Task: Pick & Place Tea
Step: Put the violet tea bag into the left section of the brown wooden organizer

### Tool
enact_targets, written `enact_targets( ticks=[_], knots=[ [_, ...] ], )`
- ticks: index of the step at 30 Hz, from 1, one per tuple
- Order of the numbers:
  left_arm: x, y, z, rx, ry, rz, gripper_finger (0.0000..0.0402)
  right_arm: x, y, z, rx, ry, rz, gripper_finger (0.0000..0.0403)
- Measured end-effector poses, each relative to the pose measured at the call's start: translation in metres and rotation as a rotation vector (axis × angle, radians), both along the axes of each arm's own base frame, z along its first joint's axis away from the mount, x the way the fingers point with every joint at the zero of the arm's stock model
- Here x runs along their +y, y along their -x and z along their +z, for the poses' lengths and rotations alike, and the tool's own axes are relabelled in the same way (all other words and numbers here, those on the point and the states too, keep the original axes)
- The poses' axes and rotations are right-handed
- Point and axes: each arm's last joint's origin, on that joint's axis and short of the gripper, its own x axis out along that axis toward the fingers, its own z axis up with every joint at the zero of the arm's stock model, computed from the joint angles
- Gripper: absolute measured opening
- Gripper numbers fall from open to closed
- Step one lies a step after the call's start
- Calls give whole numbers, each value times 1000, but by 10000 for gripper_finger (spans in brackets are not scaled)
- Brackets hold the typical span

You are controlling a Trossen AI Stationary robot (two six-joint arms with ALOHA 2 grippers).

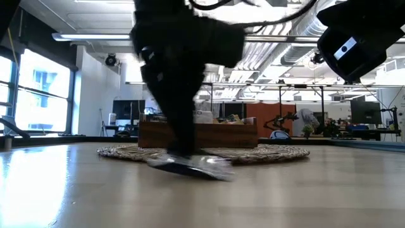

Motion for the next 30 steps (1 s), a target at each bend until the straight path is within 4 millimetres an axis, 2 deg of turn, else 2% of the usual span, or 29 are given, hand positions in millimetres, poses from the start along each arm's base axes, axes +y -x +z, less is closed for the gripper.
enact_targets(
  ticks=[4,9,21,24,27,30],
  knots=[
    [11,10,10,56,-178,52,0,0,0,0,4,4,0,118],
    [33,13,10,129,-218,136,0,0,0,0,3,6,-1,118],
    [97,24,58,85,-397,313,0,-1,0,-2,14,23,-2,118],
    [108,36,69,128,-465,339,0,-1,0,-2,14,25,-3,118],
    [118,37,82,65,-535,392,0,-1,1,-3,20,34,-4,118],
    [126,46,84,110,-563,425,0,-1,1,-4,28,41,-8,118]
  ],
)
